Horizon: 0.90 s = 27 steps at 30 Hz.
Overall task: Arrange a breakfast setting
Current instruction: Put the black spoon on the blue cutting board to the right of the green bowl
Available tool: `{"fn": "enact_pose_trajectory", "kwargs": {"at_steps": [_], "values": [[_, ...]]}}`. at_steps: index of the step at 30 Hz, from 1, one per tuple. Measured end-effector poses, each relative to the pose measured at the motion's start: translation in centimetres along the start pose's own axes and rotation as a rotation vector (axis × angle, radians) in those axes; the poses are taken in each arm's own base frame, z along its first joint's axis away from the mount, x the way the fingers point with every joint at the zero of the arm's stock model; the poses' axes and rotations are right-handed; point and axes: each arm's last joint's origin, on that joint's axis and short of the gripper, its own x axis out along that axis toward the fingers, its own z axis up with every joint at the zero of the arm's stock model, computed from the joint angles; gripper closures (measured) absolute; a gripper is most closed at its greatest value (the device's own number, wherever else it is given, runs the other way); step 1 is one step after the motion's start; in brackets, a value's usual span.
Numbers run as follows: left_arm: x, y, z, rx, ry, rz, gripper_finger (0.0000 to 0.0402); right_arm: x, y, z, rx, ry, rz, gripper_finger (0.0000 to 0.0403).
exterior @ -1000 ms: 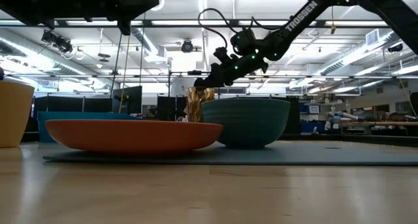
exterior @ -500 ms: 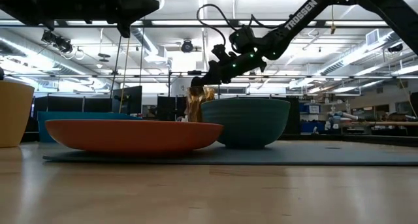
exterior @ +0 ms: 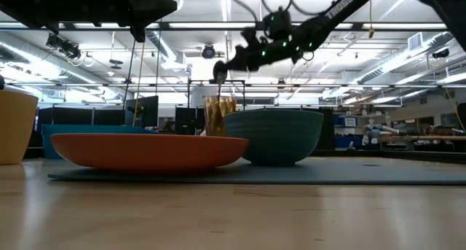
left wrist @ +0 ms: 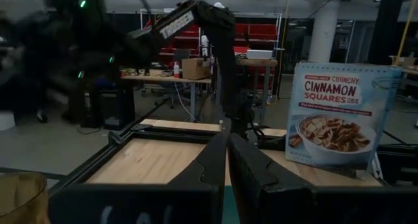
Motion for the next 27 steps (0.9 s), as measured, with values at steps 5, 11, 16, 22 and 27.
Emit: {"fn": "enact_pose_trajectory", "kwargs": {"at_steps": [5,11,16,22,27], "values": [[0.0,0.0,0.1,0.020,-0.014,0.001,0.0377,-3.0,0.3,4.5,-0.033,-0.010,-0.113,0.0391],[0.0,0.0,0.3,0.059,-0.033,0.002,0.0377,-8.8,0.4,9.8,-0.001,0.002,-0.216,0.0391],[0.0,0.0,0.5,0.092,-0.052,0.003,0.0377,-13.5,1.2,12.2,0.115,0.057,-0.214,0.0391],[0.0,0.0,0.5,0.093,-0.053,0.003,0.0377,-16.8,2.6,11.2,0.338,0.306,-0.193,0.0391],[-0.1,0.0,0.5,0.093,-0.054,0.003,0.0377,-18.3,4.8,8.5,0.558,0.563,-0.159,0.0391]]}}
